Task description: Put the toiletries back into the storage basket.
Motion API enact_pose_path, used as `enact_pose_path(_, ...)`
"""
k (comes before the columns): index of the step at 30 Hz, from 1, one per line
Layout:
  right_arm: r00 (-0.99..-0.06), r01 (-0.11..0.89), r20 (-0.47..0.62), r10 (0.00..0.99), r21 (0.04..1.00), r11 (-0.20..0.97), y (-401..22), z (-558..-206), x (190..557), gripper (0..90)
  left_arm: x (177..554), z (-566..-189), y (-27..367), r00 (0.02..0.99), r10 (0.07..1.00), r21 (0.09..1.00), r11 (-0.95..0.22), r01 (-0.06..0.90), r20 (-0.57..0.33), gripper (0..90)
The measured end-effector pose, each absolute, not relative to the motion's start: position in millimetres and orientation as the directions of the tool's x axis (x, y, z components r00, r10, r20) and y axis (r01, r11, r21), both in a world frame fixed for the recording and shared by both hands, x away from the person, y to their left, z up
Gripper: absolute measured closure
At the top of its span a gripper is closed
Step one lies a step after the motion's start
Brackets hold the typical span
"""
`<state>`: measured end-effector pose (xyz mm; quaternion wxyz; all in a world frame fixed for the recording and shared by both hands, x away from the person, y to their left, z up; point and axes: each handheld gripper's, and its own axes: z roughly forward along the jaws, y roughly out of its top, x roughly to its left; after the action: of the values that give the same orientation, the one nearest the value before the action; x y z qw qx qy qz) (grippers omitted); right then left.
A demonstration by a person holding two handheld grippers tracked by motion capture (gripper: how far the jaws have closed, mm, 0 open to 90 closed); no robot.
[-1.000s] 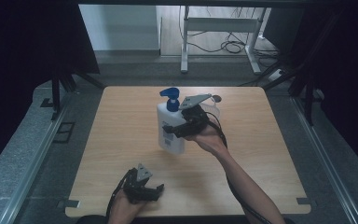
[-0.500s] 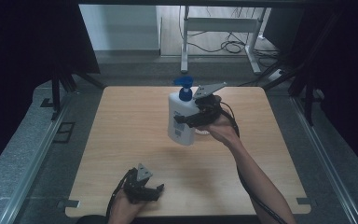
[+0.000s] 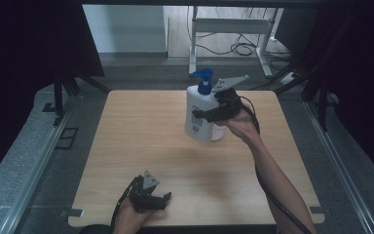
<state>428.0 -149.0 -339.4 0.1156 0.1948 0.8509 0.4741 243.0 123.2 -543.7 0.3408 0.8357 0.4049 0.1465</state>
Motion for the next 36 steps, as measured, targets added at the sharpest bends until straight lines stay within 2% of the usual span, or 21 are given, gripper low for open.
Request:
enact_pose_path(24, -0.856, 0.240, -0.042, 0.516, 0.850, 0.468, -182, -330, 474, 37.3, 243, -544, 123, 0.629, 0.777, 0.689, -0.440, 0.576, -0.030, 11.4)
enact_pose_path(36, -0.846, 0.252, -0.043, 0.532, 0.845, 0.471, -186, -345, 493, 37.3, 243, -544, 123, 0.630, 0.776, 0.688, -0.442, 0.576, -0.029, 11.4)
